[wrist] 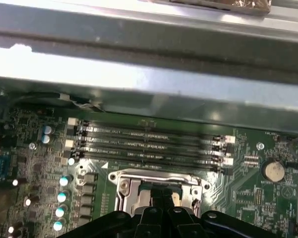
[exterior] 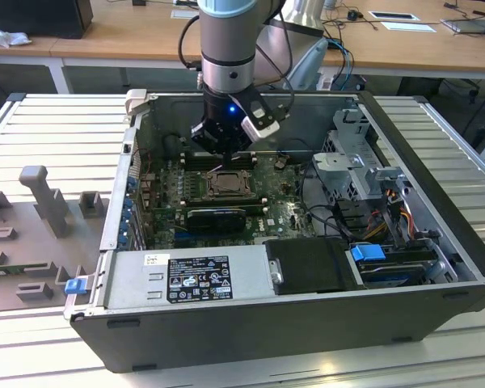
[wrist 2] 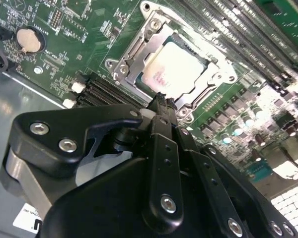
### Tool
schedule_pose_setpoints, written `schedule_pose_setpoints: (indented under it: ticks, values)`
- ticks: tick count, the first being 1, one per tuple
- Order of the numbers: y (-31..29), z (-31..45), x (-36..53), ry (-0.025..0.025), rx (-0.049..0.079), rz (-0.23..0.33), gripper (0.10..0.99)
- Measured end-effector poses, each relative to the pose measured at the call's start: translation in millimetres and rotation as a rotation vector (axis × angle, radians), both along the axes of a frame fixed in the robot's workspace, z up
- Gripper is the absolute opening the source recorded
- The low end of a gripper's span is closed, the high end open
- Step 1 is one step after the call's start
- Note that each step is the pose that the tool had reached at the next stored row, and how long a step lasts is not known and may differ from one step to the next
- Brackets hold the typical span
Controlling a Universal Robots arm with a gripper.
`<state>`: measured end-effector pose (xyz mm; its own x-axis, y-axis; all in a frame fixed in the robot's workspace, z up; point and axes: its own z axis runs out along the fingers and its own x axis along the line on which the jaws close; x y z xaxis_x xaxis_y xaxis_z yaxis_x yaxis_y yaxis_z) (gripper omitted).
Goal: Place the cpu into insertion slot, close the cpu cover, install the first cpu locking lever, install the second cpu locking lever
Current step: 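Install the first cpu locking lever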
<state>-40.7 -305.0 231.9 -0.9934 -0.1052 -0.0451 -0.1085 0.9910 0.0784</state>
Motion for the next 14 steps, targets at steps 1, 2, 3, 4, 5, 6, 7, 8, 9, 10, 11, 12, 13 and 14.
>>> schedule_pose_setpoints:
  ticks: [1, 2, 3, 4, 5, 6, 7, 8, 9, 10, 11, 12, 13, 14]
  values:
    - [2.4, -0.7, 0.0, -0.0002, 0.0, 0.0, 0.106]
    - [4.7, -1.5, 0.0, -0.0001, 0.0, 0.0, 0.106]
    - [6.8, -2.2, 0.0, -0.0001, 0.0, -0.002, 0.106]
    - [7.8, -2.5, 0.2, -0.0001, 0.0, -0.009, 0.106]
    - [8.3, -2.6, 0.2, -0.0001, 0.0, -0.014, 0.106]
    - [9.0, -2.8, 0.3, -0.0001, 0.0, -0.02, 0.106]
    - [11.5, -3.0, 0.8, -0.0002, 0.0, -0.024, 0.106]
    - [14.8, -3.2, 1.1, -0.0002, 0.001, -0.024, 0.106]
    - [16.8, -3.3, 1.4, -0.0001, 0.001, -0.024, 0.106]
    - [18.1, -3.5, 1.8, -0.0001, 0.001, -0.024, 0.106]
    - [19.4, -4.0, 3.3, 0.0, 0.001, -0.024, 0.106]
    - [20.9, -5.1, 5.9, -0.0001, 0.001, -0.024, 0.106]
    - [22.6, -6.9, 9.0, -0.0001, 0.001, -0.024, 0.106]
    - [23.1, -8.3, 10.4, -0.0002, 0.001, -0.024, 0.106]
